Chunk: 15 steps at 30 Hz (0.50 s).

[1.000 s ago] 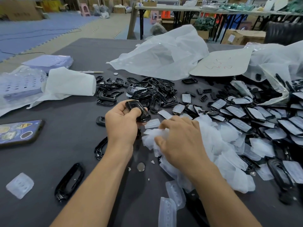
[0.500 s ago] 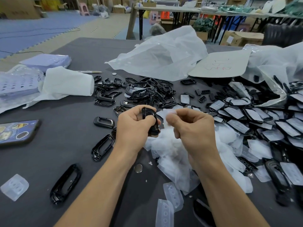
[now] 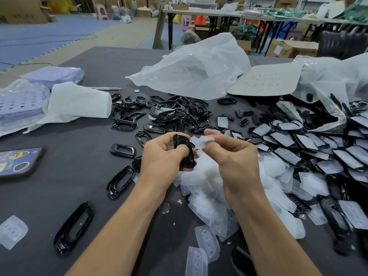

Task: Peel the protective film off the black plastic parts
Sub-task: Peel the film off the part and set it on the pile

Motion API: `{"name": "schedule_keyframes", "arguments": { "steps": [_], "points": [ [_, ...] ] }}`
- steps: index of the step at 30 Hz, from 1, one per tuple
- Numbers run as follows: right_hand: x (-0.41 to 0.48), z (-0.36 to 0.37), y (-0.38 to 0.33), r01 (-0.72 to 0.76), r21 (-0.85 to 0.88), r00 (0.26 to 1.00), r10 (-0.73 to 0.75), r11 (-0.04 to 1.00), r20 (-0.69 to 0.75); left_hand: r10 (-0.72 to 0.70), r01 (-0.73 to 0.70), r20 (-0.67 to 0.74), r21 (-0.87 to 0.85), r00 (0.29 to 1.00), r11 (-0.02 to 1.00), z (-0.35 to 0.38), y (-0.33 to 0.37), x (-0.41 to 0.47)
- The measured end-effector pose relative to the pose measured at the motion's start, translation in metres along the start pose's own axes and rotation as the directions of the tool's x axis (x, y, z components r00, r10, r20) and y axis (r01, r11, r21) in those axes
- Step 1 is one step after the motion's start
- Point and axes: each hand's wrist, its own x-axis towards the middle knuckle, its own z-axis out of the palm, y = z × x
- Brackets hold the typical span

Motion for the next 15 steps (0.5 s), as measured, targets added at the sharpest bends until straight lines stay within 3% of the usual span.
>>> {"name": "schedule_keyframes", "arguments": {
  "steps": [7, 15],
  "points": [
    [0.0033, -0.0022, 0.0014, 0.096, -0.077, 0.994, -0.092, 0.992, 0.063, -0.217, 0.264, 0.226, -0.201, 0.95, 0.944, -0.0075, 0.0097, -0.0003],
    [0.0048, -0.003, 0.0069, 0.084, -0.077, 0.991, -0.075, 0.994, 0.113, -0.188, 0.234, 0.188, -0.267, 0.964, 0.935, -0.006, 0.0086, -0.0006]
  ]
}}
